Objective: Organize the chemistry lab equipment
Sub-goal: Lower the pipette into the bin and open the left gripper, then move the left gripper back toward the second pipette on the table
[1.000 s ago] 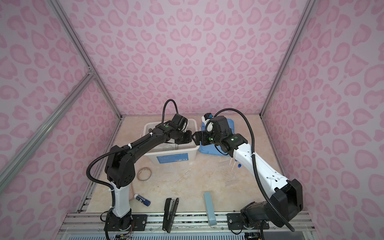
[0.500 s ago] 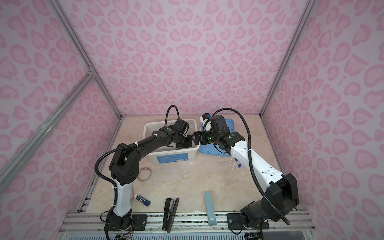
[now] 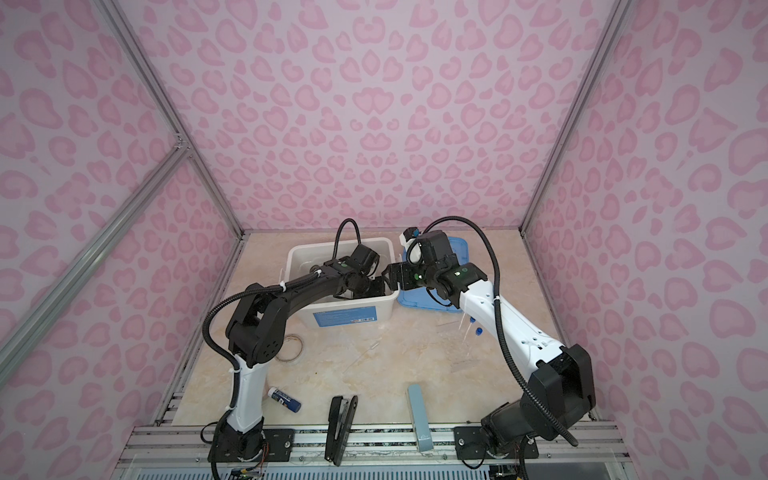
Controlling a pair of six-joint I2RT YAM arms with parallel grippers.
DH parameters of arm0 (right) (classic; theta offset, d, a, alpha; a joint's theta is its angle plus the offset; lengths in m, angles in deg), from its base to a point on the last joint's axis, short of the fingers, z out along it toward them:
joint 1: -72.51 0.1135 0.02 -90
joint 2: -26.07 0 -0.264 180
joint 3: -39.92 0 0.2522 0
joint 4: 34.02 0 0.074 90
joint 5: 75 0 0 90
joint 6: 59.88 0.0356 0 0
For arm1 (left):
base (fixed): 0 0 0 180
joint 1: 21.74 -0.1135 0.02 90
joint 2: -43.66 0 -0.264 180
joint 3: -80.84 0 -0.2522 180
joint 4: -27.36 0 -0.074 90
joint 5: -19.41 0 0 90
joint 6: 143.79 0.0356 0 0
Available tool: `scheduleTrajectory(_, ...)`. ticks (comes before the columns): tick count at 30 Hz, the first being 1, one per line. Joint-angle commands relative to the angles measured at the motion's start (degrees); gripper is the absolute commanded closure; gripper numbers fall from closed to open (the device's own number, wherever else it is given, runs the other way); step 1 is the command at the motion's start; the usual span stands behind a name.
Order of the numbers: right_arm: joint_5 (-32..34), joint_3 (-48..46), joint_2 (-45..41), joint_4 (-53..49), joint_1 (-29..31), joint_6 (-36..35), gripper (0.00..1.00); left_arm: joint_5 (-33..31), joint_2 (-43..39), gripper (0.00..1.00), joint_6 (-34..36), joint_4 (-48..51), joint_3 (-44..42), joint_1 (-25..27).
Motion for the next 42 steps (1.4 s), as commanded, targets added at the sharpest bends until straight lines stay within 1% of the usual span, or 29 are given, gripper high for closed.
scheduleTrajectory(1,0.02,-0.56,0.33,0.86,0.04,0.35,0.08,0.61,0.86,0.83,0.20,-2.14,-0.64,-0.09)
scheduleTrajectory(6,0.10,-0.82,0.41,0.89,-0.01,0.45,0.09,0.37,0.78,0.77,0.52,-2.08,-1.12,-0.17)
scheduleTrajectory(8,0.11,-0.76,0.47,0.84,0.07,0.53,0.08,-0.09,0.78,0.72,0.93,-1.51,-0.93,-0.18)
scheduleTrajectory(15,0.43,-0.64,0.04,0.61,-0.01,0.54,0.09,-1.52,-0.94,0.65,1.72,-0.62,-0.85,-0.27)
scheduleTrajectory(17,0.55,-0.44,-0.20,0.39,0.02,0.44,0.09,-2.25,-1.86,0.56,2.13,0.17,-0.55,-0.27)
scheduleTrajectory(20,0.72,-0.21,-0.47,0.16,0.00,0.35,0.08,-3.18,-3.44,0.46,2.64,1.03,-0.29,-0.35)
scheduleTrajectory(22,0.90,-0.12,-0.65,0.02,0.03,0.36,0.09,-3.59,-4.48,0.43,2.90,1.62,-0.08,-0.35)
scheduleTrajectory(24,0.99,0.07,-0.77,-0.02,0.05,0.21,0.08,-4.01,-5.63,0.36,3.18,2.15,0.00,-0.35)
scheduleTrajectory(26,1.07,0.32,-0.81,-0.26,0.00,0.25,0.08,-4.67,-6.86,0.33,3.66,2.80,0.11,-0.34)
scheduleTrajectory(31,1.57,0.68,-1.58,-0.64,0.07,0.36,0.08,-5.88,-10.26,0.20,4.14,4.10,0.37,-0.35)
scheduleTrajectory(34,1.95,0.66,-2.95,-0.50,0.00,0.10,0.08,-6.59,-12.96,0.11,4.31,4.78,0.27,-0.35)
scheduleTrajectory(37,1.78,0.28,-4.49,-0.22,0.06,-0.98,0.07,-7.13,-16.31,0.01,4.73,5.85,0.60,-0.35)
scheduleTrajectory(39,1.69,-0.03,-5.63,-0.12,0.00,-1.70,0.07,-7.84,-18.41,0.00,5.16,6.96,1.24,-0.35)
scheduleTrajectory(42,1.44,-0.61,-7.53,-0.32,0.06,-2.12,0.04,-8.34,-22.34,0.02,5.64,7.93,1.07,-0.34)
